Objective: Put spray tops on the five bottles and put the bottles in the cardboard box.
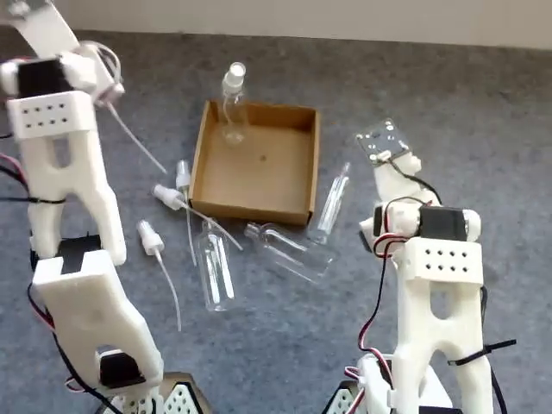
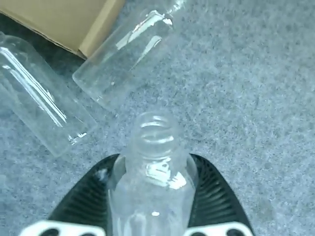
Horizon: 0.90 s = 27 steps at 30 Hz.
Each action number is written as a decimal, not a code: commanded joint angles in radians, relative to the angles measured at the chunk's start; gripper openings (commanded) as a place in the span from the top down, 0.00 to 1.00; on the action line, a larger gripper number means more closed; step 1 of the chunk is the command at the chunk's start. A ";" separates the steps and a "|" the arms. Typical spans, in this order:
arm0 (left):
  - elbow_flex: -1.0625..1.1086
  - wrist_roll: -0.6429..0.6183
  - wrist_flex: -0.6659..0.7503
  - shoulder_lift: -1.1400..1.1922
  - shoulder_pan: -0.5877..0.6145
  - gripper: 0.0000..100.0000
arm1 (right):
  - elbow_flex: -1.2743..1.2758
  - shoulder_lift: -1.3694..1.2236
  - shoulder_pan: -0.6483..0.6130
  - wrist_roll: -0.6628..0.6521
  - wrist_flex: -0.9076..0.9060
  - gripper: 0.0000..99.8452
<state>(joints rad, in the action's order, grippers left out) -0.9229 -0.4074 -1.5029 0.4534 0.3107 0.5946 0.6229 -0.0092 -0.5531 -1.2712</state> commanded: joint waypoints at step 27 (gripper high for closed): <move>0.553 0.316 0.229 -1.129 -0.516 0.98 | 0.693 0.826 -0.604 0.433 0.905 1.00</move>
<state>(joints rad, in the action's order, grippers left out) -0.4780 -0.0944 -1.4860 -0.6406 -0.0698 1.2098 1.3257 -0.6015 -0.1297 -0.3997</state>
